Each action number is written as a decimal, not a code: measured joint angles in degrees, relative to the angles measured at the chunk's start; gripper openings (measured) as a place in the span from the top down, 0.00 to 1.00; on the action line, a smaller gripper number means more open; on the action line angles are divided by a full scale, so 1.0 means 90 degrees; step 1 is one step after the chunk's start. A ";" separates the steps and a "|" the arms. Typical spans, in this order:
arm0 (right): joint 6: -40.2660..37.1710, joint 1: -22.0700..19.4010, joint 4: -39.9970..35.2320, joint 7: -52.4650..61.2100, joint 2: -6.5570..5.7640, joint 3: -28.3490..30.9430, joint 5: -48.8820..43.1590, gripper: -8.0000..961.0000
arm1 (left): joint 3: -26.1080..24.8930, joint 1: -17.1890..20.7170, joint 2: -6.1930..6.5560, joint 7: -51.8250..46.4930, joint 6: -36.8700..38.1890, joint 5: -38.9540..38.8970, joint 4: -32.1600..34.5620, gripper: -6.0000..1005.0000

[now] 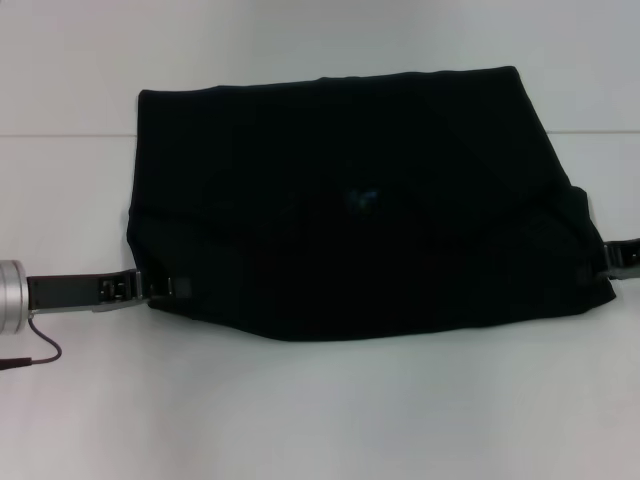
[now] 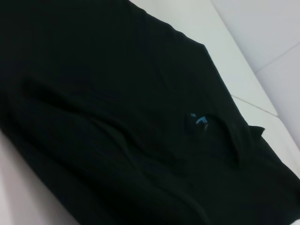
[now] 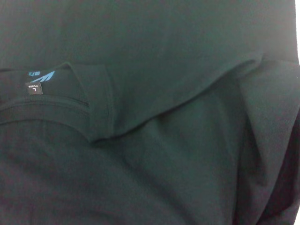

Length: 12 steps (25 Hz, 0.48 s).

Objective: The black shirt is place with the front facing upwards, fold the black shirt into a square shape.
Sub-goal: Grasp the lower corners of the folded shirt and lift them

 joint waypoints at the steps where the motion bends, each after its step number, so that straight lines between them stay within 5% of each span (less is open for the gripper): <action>1: -0.0123 -0.0014 -0.0020 -0.0011 -0.0031 0.0012 0.0004 0.93 | 0.0006 -0.0005 0.0030 -0.0040 0.0103 0.0009 -0.0008 0.95; 8: -0.1969 -0.0360 -0.0513 -0.0361 -0.0327 0.0017 -0.0049 0.93 | 0.0034 0.0041 0.0316 -0.0353 0.1551 0.0257 -0.0028 0.94; 12: -0.3226 -0.0683 -0.0709 -0.0930 -0.0384 -0.0037 -0.0173 0.93 | 0.0014 0.0118 0.0411 -0.0568 0.2695 0.0627 -0.0013 0.94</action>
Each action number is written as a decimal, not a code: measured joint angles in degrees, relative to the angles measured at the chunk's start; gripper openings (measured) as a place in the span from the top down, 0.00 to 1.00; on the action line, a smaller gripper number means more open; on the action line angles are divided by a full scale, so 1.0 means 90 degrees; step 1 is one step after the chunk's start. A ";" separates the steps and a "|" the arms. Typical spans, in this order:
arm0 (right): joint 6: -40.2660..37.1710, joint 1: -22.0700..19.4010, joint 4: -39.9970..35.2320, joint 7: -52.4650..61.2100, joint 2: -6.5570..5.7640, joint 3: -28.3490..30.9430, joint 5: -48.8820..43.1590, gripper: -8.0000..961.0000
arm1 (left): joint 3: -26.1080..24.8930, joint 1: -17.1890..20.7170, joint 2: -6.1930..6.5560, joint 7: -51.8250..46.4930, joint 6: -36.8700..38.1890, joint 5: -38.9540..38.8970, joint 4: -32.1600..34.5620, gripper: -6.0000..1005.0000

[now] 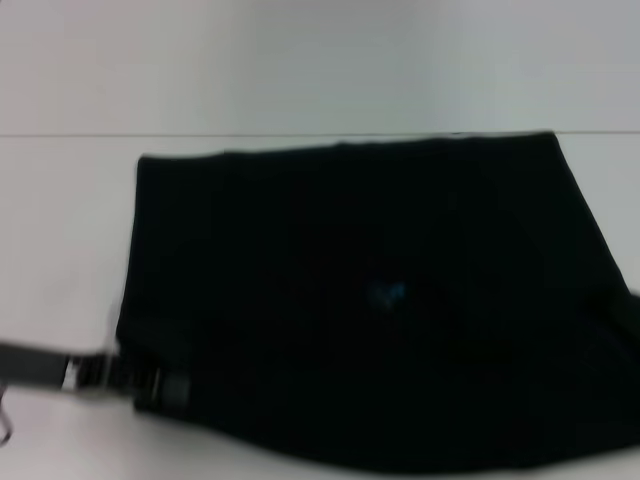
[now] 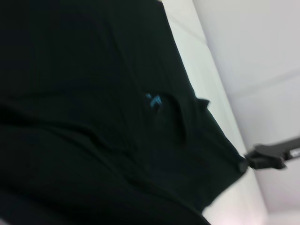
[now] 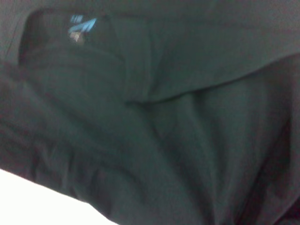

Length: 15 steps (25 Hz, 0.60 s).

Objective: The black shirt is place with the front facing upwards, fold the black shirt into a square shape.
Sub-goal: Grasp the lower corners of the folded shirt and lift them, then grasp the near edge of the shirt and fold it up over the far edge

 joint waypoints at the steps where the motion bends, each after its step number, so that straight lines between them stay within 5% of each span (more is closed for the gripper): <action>1: -0.0162 -0.0052 0.0000 -0.0100 0.0014 -0.0007 -0.0058 0.93 | -0.0012 0.0022 0.0001 -0.0060 0.0269 0.0173 0.0012 0.94; 9: -0.0714 -0.0386 0.0054 -0.0802 0.0419 0.0021 -0.0699 0.93 | 0.0018 0.0145 -0.0174 -0.0434 0.0985 0.1267 0.0064 0.95; 15: -0.0819 -0.0277 0.0059 -0.0681 0.0289 0.0911 -0.0423 0.93 | -0.0754 -0.0056 -0.0089 -0.0498 0.0893 0.1258 0.0071 0.94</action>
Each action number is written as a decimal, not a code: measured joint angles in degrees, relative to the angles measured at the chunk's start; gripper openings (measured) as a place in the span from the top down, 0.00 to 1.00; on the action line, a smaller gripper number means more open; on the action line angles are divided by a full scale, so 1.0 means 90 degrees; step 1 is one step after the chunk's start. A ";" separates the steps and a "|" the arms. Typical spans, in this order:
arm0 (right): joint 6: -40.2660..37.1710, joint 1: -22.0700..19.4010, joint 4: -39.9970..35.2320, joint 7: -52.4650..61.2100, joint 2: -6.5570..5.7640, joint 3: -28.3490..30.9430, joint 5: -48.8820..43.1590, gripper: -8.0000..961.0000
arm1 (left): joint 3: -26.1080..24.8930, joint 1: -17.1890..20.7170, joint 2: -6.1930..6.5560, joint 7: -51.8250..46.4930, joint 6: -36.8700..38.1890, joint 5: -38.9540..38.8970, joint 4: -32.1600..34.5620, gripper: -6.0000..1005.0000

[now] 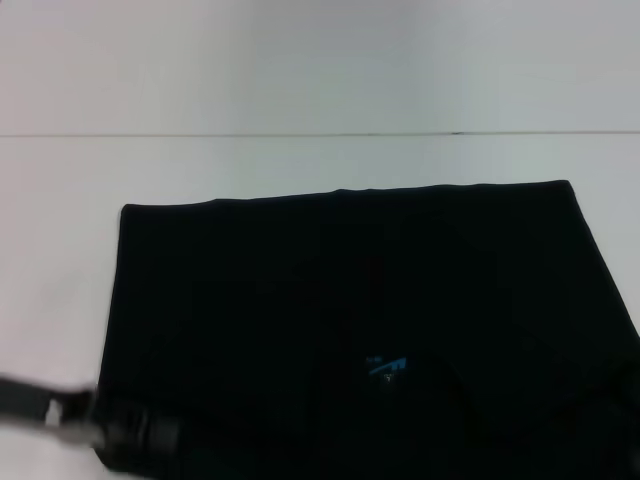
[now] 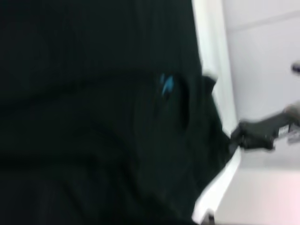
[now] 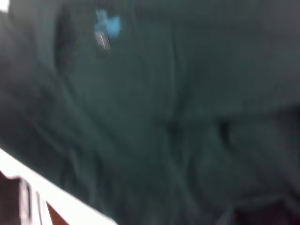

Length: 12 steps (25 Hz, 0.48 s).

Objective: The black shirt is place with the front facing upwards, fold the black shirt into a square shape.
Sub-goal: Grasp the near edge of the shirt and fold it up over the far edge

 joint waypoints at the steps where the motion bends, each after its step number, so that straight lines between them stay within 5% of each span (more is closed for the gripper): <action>1: 0.0008 0.0041 0.0000 0.0064 -0.0053 0.0233 0.0103 0.93 | -0.0262 -0.0062 0.0022 -0.0033 -0.0063 0.0000 0.0001 0.94; 7: 0.0604 0.0191 0.0056 0.0387 -0.0263 0.1224 0.1165 0.93 | -0.1727 -0.0345 0.0075 -0.0287 -0.1110 -0.0005 -0.0005 0.95; 12: 0.1832 0.0138 0.0515 0.0458 -0.0174 0.1271 0.2385 0.93 | -0.2310 -0.0372 -0.0115 -0.0240 -0.2269 -0.0334 -0.0050 0.95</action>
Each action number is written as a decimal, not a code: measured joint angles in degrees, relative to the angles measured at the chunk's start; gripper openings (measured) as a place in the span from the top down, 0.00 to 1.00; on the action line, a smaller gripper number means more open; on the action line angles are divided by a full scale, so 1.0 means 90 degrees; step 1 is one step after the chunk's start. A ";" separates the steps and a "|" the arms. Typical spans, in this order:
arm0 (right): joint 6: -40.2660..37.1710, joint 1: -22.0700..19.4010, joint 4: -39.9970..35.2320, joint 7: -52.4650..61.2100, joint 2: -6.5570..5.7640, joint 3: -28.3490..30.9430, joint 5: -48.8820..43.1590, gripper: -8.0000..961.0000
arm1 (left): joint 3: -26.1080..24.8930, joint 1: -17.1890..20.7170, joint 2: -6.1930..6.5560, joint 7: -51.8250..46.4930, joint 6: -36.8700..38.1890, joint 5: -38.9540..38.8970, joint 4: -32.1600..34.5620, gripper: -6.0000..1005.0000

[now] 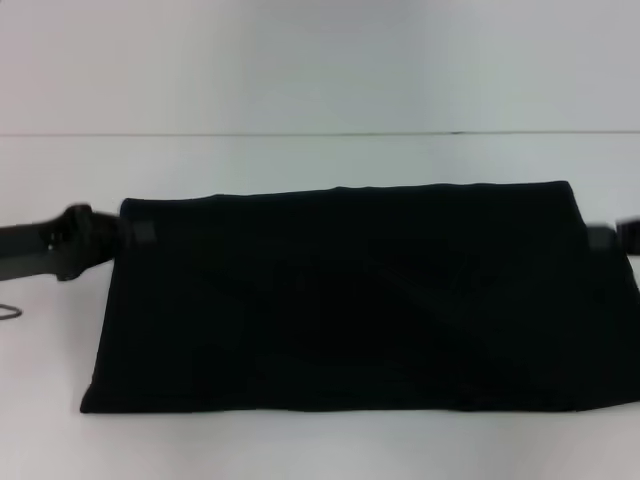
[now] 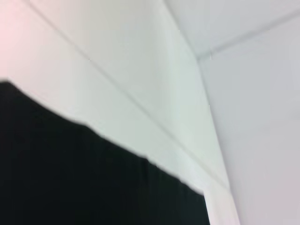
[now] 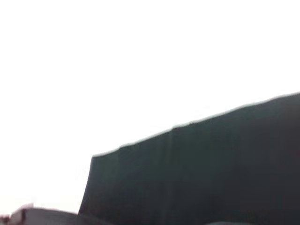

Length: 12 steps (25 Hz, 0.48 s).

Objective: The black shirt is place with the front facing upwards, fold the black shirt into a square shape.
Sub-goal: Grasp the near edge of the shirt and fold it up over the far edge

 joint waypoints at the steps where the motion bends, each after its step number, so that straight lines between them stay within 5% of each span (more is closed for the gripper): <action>1: 0.0296 -0.0008 0.0173 -0.0034 0.0019 -0.0013 0.0181 0.93 | -0.0024 0.0016 -0.0052 0.0057 -0.0166 -0.0131 -0.0005 0.95; 6: 0.1306 0.0049 0.0582 -0.0305 0.0191 -0.0031 0.0517 0.93 | -0.0034 0.0030 -0.0278 0.0320 -0.0746 -0.0552 -0.0025 0.95; 12: 0.1900 0.0072 0.0607 -0.0473 0.0296 -0.0054 0.1202 0.93 | -0.0030 -0.0108 -0.0367 0.0533 -0.1309 -0.0881 -0.0064 0.95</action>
